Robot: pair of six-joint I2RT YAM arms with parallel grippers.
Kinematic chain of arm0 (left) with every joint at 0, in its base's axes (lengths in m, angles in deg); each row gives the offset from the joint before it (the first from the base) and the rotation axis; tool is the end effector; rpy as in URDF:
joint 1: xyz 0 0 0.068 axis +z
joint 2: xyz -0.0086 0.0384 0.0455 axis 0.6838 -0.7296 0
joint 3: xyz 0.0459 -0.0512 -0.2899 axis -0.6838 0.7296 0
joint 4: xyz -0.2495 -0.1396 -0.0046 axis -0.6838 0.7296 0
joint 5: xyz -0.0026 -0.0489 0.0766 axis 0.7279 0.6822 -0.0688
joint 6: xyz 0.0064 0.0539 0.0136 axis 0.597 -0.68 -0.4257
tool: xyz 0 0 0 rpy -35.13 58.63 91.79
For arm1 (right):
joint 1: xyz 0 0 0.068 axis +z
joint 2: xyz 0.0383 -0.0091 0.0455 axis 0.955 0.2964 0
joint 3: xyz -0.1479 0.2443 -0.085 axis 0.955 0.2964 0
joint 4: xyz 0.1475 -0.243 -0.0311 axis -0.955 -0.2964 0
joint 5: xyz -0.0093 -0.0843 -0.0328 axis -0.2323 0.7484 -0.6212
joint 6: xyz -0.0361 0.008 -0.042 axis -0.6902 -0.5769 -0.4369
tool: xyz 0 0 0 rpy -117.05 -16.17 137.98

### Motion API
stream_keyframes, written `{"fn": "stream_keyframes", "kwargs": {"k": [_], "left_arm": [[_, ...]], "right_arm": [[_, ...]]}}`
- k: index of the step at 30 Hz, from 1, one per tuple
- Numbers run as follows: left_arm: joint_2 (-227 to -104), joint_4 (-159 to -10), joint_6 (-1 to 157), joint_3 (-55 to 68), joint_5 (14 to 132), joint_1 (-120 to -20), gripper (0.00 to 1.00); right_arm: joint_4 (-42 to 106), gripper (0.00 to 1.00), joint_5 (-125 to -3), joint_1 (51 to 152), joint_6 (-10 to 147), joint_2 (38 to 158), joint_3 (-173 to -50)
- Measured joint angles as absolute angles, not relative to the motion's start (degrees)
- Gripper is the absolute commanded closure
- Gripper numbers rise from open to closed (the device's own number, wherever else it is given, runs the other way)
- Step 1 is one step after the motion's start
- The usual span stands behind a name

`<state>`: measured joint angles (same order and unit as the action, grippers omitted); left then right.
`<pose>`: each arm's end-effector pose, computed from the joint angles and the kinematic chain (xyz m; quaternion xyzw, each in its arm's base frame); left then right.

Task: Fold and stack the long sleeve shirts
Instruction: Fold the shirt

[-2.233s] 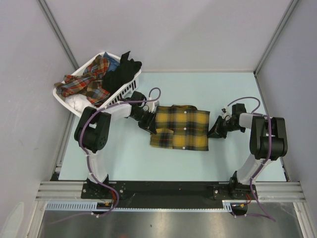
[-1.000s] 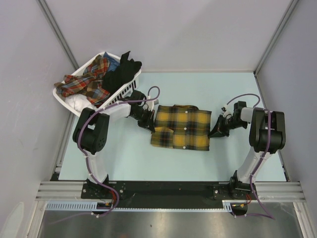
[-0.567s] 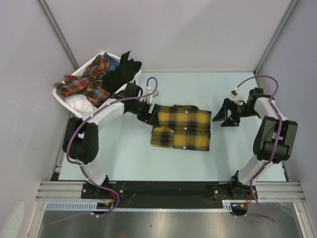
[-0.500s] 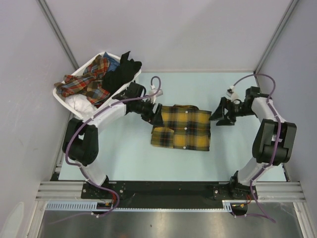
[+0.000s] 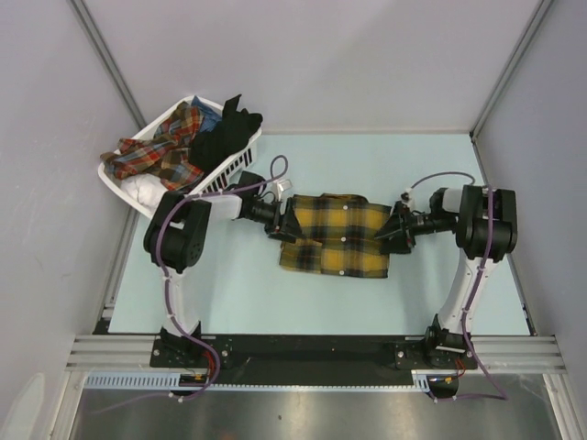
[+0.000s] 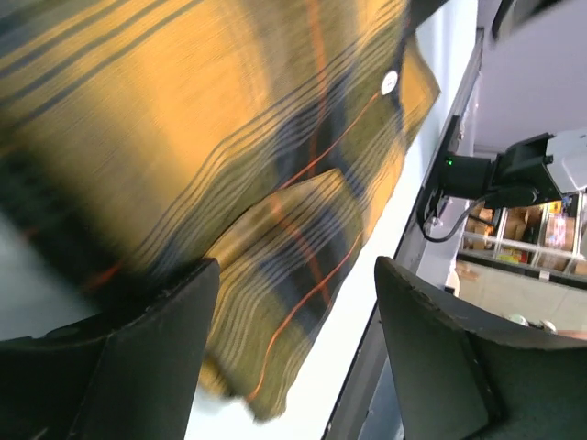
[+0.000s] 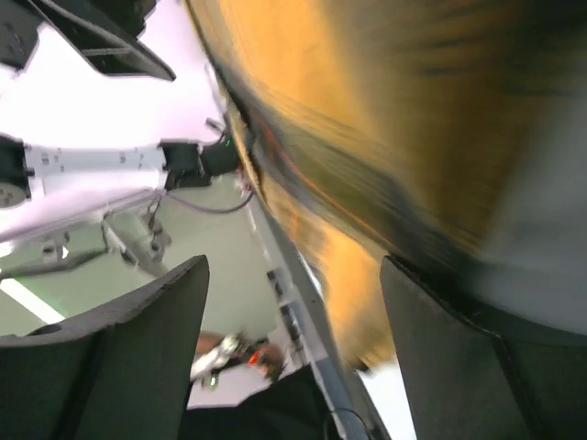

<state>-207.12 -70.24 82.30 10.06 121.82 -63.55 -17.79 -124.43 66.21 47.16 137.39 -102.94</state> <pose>0.3858 -0.1780 0.1238 0.1527 0.8450 -0.5083 0.0653 0.3571 -0.0048 0.0963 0.0101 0.8242 0.5662 0.0040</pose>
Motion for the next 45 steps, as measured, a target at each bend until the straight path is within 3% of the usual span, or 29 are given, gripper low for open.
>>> {"fn": "stream_keyframes", "kwargs": {"k": [7,14,17,23,31,33,36,39,45], "left_arm": [[-202.6,-61.1,75.2,6.4,120.9,-61.6,0.27],[-208.4,-66.8,79.0,-13.4,122.3,-68.1,0.28],[-215.8,-71.3,82.9,-18.7,121.4,-68.4,0.28],[-226.7,-72.8,89.6,-19.5,121.7,-63.4,0.28],[-212.2,-69.0,84.1,-4.4,115.6,-62.5,0.15],[-206.9,-67.2,82.7,-1.5,113.4,-62.4,0.01],[-198.6,-64.3,79.2,-1.0,107.3,-61.3,0.00],[-191.3,-61.6,74.6,-3.6,98.7,-59.4,0.01],[-185.9,-60.8,69.2,-12.5,80.9,-57.6,0.01]], "right_arm": [[-23.3,0.34,-120.9,63.0,46.5,136.8,-115.0],[-3.0,0.45,-123.1,71.3,66.2,131.1,-115.7],[1.2,0.51,-120.2,73.2,69.0,135.2,-117.3],[0.7,0.52,-116.9,70.8,71.4,147.8,-124.4],[-6.2,0.51,-106.8,76.1,64.1,157.5,-148.6],[-8.5,0.50,-103.5,79.0,60.4,160.7,-156.9],[-11.5,0.48,-99.4,82.9,55.1,161.3,-162.7],[-12.7,0.45,-95.6,85.9,50.9,157.7,-162.4],[-11.4,0.47,-90.2,89.9,44.7,139.9,-147.9]]}}
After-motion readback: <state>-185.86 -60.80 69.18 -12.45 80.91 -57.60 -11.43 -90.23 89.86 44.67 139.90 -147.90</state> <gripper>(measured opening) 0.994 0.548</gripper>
